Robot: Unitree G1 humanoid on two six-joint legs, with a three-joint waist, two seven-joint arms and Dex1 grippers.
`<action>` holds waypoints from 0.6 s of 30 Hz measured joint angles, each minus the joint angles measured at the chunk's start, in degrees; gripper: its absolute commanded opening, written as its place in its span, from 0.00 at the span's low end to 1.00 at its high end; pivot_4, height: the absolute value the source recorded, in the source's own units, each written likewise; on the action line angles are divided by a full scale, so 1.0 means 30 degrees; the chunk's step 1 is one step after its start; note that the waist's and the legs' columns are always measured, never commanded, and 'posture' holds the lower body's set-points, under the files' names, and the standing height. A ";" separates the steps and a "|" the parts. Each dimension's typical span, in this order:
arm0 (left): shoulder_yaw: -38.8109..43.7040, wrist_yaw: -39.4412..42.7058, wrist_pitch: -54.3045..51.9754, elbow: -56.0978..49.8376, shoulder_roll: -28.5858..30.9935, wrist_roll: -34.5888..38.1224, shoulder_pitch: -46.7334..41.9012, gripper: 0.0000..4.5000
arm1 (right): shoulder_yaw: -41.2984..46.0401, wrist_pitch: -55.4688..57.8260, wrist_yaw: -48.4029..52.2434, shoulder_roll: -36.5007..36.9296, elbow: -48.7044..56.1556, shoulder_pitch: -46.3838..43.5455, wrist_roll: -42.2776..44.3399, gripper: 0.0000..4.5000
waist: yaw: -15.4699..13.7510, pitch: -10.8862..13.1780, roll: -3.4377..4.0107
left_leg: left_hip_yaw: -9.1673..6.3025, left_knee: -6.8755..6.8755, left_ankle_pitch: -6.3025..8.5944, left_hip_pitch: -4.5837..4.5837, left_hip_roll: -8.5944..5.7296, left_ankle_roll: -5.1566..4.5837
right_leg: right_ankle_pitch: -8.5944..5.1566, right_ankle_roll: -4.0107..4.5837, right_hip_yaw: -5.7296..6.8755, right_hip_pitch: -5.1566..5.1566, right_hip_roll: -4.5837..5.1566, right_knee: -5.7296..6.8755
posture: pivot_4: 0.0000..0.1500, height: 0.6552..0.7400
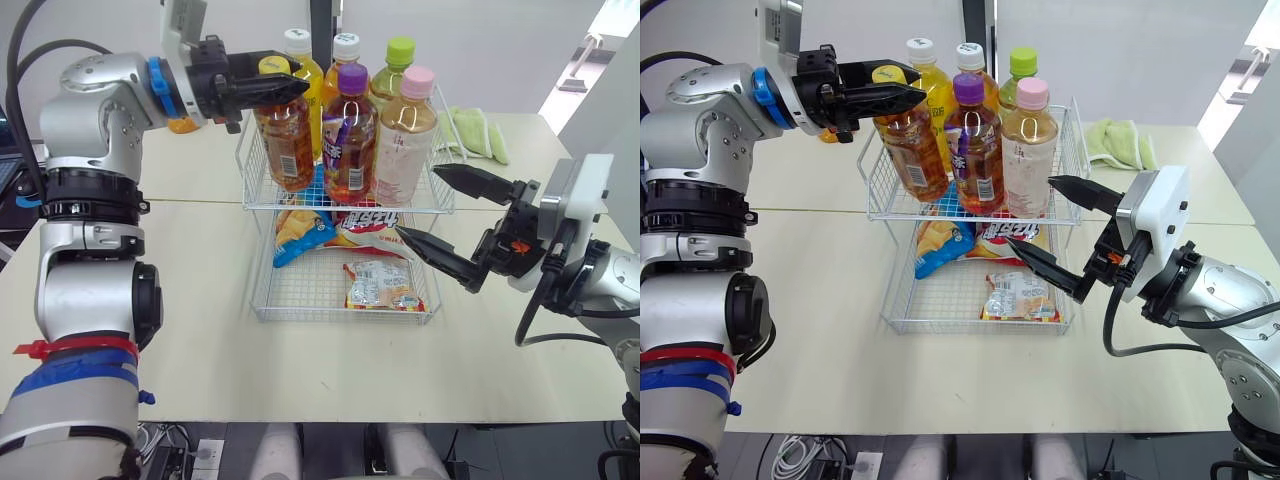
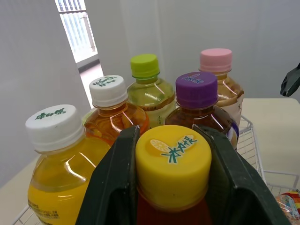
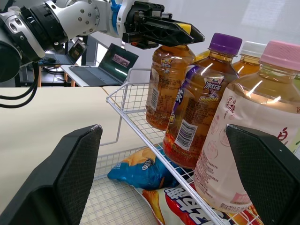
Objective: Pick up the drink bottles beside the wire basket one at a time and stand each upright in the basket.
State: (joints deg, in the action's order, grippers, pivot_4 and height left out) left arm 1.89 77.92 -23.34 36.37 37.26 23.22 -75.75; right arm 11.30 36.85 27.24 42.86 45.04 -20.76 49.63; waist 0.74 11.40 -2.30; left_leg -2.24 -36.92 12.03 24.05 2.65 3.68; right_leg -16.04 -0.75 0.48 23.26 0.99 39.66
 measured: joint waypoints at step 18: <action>0.0196 -0.0334 0.0077 0.0006 -0.0157 -0.0134 0.0022 0.99 | -0.0001 -0.0015 0.0360 0.0117 -0.0047 -0.0003 -0.0008 1.00 | 0.0096 0.0000 0.0000 | -0.0002 0.0001 0.0000 -0.0001 0.0000 0.0000 | 0.0000 0.0000 0.0001 0.0000 0.0000 0.0002 | 1.00 1.00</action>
State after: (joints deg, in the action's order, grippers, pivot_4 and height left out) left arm 2.48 76.91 -23.11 36.39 36.79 22.82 -75.68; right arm 11.30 36.81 28.32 43.22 44.89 -20.77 49.61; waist 1.02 11.40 -2.30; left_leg -2.25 -36.92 12.03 24.05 2.65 3.68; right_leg -16.04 -0.75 0.48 23.25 0.99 39.67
